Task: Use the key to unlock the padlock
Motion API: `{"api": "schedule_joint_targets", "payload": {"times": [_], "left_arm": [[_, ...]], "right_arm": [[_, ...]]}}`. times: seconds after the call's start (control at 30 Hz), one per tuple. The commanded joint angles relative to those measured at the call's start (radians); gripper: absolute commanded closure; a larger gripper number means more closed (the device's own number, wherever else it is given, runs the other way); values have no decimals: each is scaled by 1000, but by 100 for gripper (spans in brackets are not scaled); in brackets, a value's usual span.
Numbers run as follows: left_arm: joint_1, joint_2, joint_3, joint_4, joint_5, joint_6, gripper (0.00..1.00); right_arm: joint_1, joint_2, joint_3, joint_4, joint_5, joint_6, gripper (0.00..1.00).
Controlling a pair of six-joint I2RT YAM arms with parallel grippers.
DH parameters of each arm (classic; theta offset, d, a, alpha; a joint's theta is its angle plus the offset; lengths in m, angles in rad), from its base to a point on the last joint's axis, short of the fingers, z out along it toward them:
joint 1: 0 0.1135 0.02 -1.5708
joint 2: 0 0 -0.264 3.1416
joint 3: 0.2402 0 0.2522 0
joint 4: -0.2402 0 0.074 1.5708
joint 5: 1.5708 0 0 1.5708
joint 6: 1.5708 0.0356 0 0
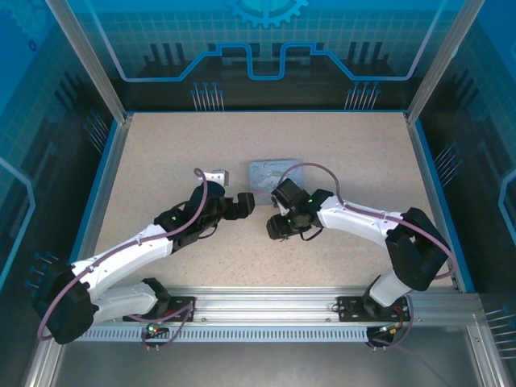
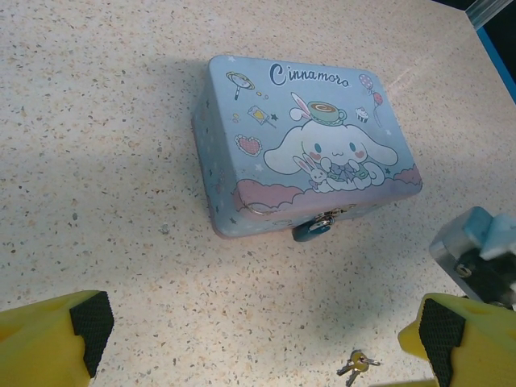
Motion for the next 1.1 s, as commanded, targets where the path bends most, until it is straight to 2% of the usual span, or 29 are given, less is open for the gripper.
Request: {"api": "schedule_joint_targets", "payload": {"times": [0.0, 0.3, 0.53, 1.07], "left_arm": [[7, -5, 1, -12, 14, -30, 1], [7, -5, 0, -12, 17, -33, 1], [7, -2, 1, -8, 20, -36, 1], [6, 8, 2, 2, 22, -44, 1]], "right_arm": [[-26, 45, 3, -57, 58, -66, 41], [-14, 111, -5, -24, 35, -88, 49], [31, 137, -11, -12, 20, -86, 56], [69, 153, -46, 11, 32, -60, 62]]}}
